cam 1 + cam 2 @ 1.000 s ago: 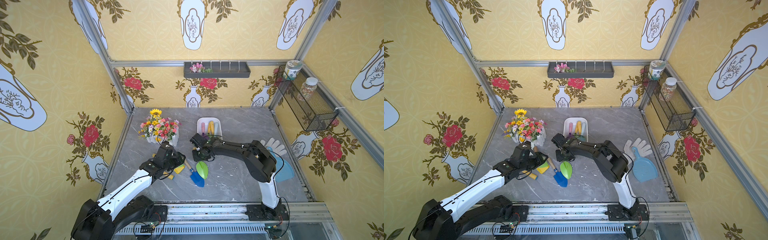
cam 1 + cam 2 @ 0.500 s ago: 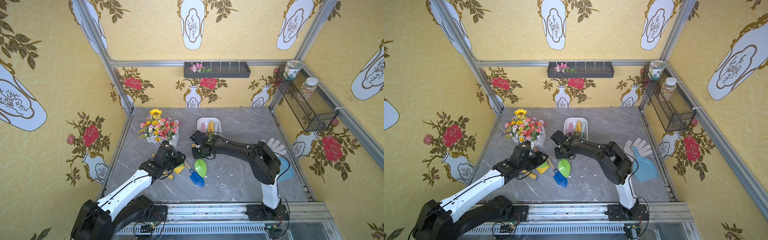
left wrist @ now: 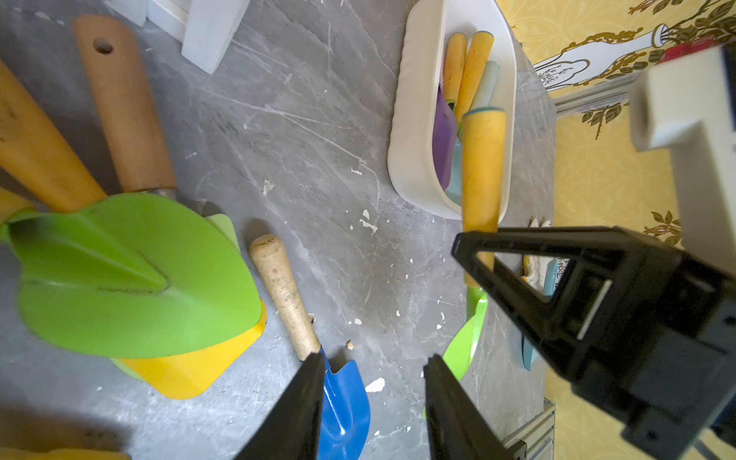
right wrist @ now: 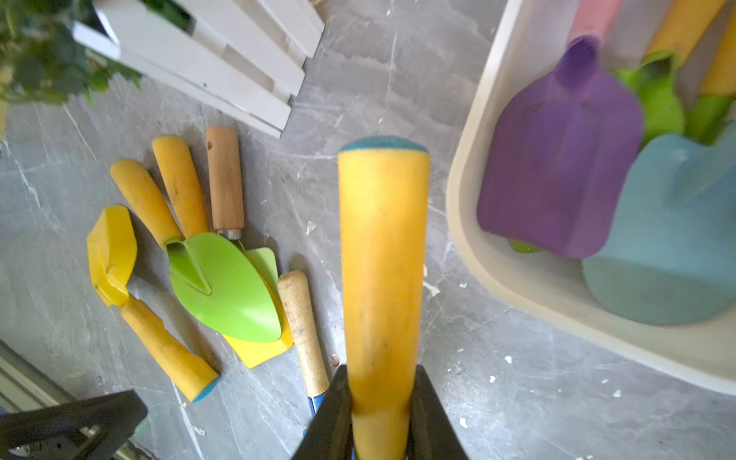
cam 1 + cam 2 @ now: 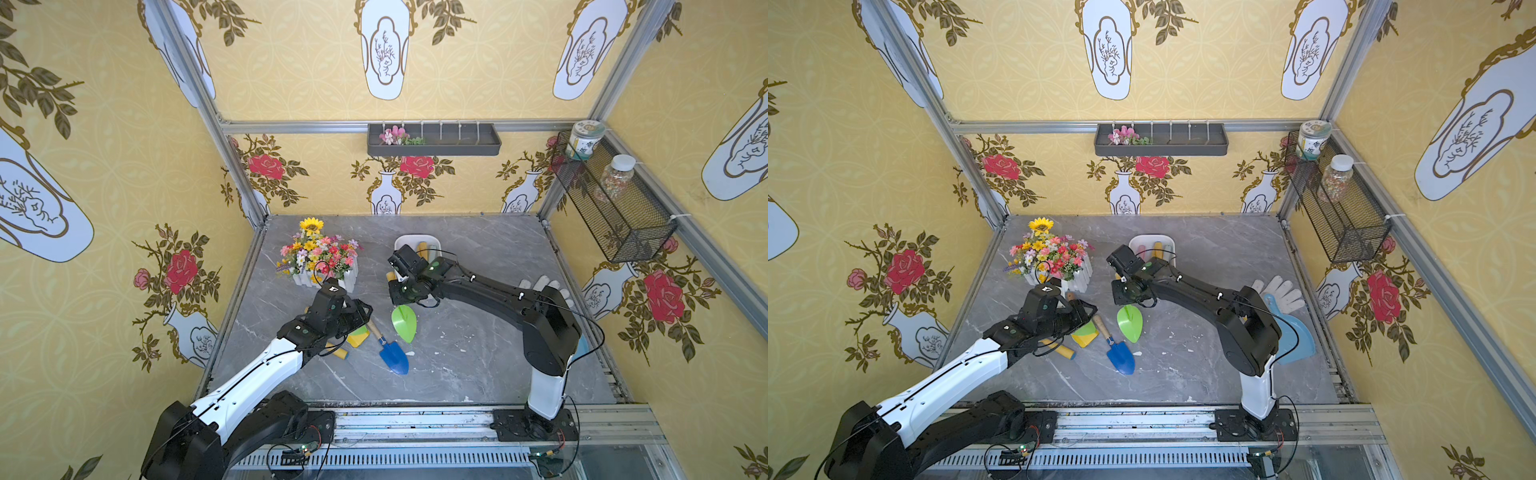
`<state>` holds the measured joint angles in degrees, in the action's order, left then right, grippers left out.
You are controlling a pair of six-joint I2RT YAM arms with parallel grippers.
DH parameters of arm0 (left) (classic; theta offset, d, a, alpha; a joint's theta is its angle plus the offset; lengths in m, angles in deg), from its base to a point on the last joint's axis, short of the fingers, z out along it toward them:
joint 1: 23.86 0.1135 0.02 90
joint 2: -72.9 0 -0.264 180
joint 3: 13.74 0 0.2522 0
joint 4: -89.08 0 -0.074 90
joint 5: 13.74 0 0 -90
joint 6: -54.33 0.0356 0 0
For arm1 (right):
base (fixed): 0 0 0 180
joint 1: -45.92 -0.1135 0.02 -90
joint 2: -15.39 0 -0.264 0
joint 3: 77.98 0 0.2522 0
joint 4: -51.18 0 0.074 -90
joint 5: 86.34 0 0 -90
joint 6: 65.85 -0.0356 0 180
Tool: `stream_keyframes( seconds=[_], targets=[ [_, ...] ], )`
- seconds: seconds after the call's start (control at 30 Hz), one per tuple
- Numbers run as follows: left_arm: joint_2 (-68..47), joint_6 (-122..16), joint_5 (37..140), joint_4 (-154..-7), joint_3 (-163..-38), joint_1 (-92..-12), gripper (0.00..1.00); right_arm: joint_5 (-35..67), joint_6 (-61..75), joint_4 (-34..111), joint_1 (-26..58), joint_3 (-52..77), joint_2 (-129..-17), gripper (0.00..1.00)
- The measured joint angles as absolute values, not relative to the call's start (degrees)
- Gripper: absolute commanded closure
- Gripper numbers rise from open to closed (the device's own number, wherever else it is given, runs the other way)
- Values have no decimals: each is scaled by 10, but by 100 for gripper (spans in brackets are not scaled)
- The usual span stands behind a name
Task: Put the shovel into the storage box
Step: Place the shovel in the storage box.
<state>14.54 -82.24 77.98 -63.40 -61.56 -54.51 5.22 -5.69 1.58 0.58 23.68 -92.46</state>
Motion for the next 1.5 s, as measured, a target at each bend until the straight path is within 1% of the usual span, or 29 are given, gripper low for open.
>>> stream_keyframes(
  seconds=[0.43,0.83,1.23,1.5],
  targets=[
    [143,-835,791,-637,-615,-545,54,48,-34,-15,98,301,-920,76],
    [153,-852,810,-643,-599,-545,54,35,-26,-21,179,387,-992,77],
    [160,-867,819,-652,-585,-545,54,32,-26,-18,215,453,-1069,77],
    [157,-872,820,-653,-584,-545,54,27,-25,-18,220,475,-1110,77]
  ],
)
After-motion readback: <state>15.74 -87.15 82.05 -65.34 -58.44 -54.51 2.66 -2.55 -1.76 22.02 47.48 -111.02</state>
